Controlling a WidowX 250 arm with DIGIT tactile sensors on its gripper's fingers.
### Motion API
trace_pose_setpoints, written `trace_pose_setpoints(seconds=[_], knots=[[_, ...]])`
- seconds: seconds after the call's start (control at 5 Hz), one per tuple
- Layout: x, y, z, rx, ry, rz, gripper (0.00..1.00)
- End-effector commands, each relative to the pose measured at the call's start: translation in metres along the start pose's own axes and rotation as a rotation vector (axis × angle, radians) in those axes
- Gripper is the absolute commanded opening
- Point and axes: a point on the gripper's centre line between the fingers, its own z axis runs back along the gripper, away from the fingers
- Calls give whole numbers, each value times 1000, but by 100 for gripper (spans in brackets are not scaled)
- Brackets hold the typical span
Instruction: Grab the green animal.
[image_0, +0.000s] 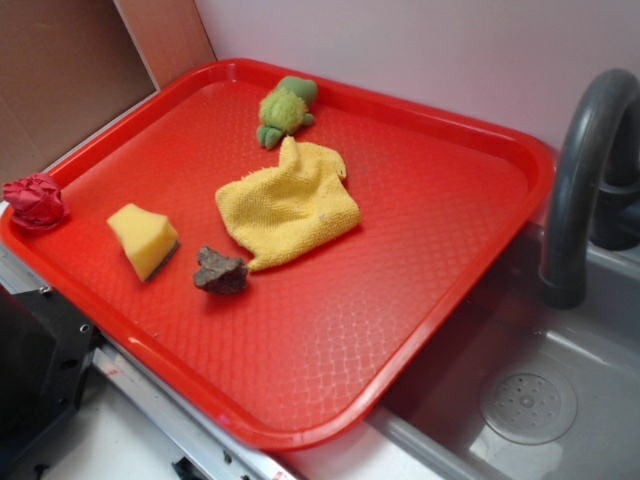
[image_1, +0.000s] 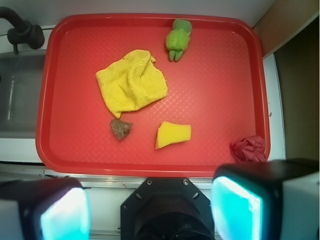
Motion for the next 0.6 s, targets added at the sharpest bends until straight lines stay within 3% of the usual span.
trace_pose_setpoints(seconds=[0.0,0.4], knots=[[0,0,0,0,0,0,100],[33,6,-31,103,-136,172,100]])
